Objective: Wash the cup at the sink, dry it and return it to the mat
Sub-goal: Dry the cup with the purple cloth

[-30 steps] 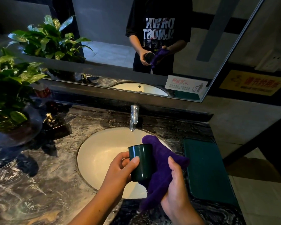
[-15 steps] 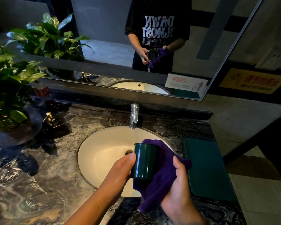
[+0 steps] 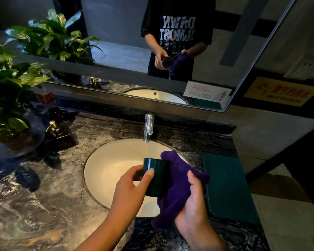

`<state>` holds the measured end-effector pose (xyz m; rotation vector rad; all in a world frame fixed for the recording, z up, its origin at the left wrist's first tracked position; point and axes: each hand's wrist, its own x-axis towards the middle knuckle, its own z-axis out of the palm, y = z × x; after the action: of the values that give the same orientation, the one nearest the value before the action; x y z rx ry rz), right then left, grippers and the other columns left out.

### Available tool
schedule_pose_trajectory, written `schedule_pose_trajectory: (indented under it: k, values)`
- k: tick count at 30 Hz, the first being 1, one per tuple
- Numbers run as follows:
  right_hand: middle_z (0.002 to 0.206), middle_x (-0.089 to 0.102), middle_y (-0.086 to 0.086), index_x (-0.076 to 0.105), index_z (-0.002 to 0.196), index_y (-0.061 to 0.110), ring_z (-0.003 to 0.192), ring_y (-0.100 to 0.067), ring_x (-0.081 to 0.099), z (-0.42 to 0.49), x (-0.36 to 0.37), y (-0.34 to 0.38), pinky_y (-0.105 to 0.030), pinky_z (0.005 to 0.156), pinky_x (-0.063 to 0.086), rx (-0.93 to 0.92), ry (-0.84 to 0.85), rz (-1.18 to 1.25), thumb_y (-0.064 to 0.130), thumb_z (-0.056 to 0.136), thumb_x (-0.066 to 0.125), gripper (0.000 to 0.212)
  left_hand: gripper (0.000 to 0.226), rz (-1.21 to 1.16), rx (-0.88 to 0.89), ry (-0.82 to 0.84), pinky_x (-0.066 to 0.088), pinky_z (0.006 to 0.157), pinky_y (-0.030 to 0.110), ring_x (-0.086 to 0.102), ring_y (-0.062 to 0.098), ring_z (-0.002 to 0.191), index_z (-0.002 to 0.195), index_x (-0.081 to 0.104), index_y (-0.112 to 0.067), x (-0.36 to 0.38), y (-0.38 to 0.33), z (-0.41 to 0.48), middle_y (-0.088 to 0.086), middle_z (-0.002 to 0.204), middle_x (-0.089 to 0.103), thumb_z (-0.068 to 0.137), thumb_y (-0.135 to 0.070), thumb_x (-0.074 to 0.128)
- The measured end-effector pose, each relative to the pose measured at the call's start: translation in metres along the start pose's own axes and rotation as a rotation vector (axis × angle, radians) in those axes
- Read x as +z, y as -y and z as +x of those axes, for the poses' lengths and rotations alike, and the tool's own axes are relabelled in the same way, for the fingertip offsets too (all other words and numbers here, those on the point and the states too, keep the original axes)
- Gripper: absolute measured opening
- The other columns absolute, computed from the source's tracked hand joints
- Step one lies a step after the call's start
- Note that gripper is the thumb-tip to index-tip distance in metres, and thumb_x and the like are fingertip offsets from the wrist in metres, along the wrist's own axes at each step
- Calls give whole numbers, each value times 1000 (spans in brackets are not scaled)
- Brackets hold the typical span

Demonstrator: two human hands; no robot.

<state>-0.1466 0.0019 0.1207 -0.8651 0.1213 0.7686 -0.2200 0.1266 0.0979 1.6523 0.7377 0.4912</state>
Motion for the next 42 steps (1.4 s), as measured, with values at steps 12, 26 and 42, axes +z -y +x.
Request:
schedule_pose_trajectory:
  k: [12,26,42]
  values:
    - [132,70,-17,66,133,12,120,-32,66,-5,3,-5,-40,88,50,33,-3,-71,47,83,54,62,63,162,-51,32,51,76,14,55,-1,98,119,47,-40,12,-3,2,-21,112,40,70,-67,77]
    - [125,74,-16,65,130,10,117,-27,70,-10,0,-8,-44,102,48,10,7,-177,44,80,58,61,65,21,-49,0,63,81,39,63,14,105,114,42,-33,25,-3,2,-8,115,51,71,-45,89]
    - [124,75,-9,71,122,18,109,-23,74,-5,2,8,-41,87,49,-71,58,-174,41,82,52,50,26,-401,-289,195,62,73,27,76,13,88,118,63,-20,9,-6,5,1,98,80,93,-26,69]
